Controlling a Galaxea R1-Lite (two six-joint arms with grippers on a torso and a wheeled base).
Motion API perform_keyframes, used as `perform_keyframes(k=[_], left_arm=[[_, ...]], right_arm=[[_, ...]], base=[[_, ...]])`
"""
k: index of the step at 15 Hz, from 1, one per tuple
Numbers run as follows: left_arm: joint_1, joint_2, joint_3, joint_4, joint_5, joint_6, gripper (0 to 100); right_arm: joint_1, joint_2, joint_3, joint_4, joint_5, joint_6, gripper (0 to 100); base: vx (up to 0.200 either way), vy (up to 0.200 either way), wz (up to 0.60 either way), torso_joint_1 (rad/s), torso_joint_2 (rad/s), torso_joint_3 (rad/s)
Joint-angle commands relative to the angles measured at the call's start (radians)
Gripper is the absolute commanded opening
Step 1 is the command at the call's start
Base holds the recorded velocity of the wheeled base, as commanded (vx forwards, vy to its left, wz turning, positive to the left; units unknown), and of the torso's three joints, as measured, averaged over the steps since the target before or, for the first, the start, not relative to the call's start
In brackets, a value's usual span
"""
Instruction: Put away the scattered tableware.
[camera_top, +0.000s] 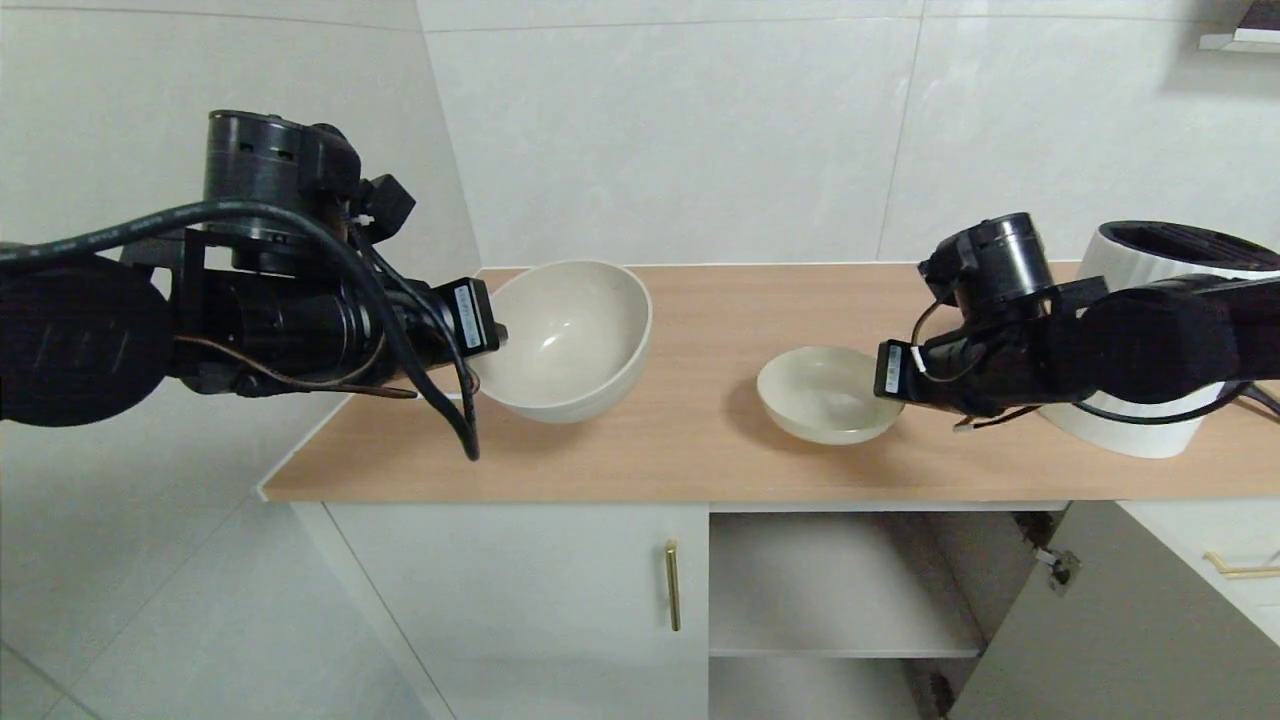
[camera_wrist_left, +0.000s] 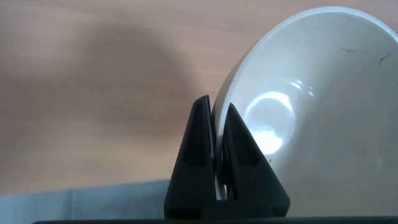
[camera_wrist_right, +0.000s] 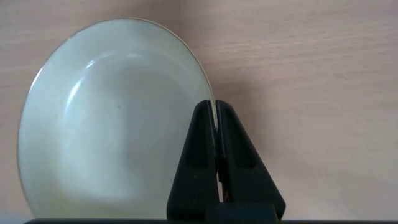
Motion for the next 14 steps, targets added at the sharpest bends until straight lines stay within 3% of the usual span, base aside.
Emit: perform_keyframes(k=[1, 4, 10, 14], left_arm=[[-0.005, -0.030, 0.017, 0.000, 0.002, 0.000, 0], [-0.020, -0.070, 0.060, 0.000, 0.003, 0.000, 0], [-0.020, -0.106, 0.098, 0.001, 0.003, -0.006, 0], [-0.020, -0.102, 0.112, 0.000, 0.002, -0.006, 0]], right_arm=[[0.027, -0.189, 0.086, 0.011, 0.024, -0.002, 0], [0.079, -0.326, 0.130, 0.129, 0.032, -0.002, 0], [0.102, -0.413, 0.274, 0.123, 0.023, 0.001, 0], [0.114, -0.469, 0.359, 0.123, 0.013, 0.002, 0]], base=[[0.000, 0.000, 0.00, 0.000, 0.00, 0.000], [0.000, 0.000, 0.00, 0.000, 0.00, 0.000], [-0.167, 0.000, 0.00, 0.003, 0.00, 0.001], [0.000, 0.000, 0.00, 0.000, 0.00, 0.000]])
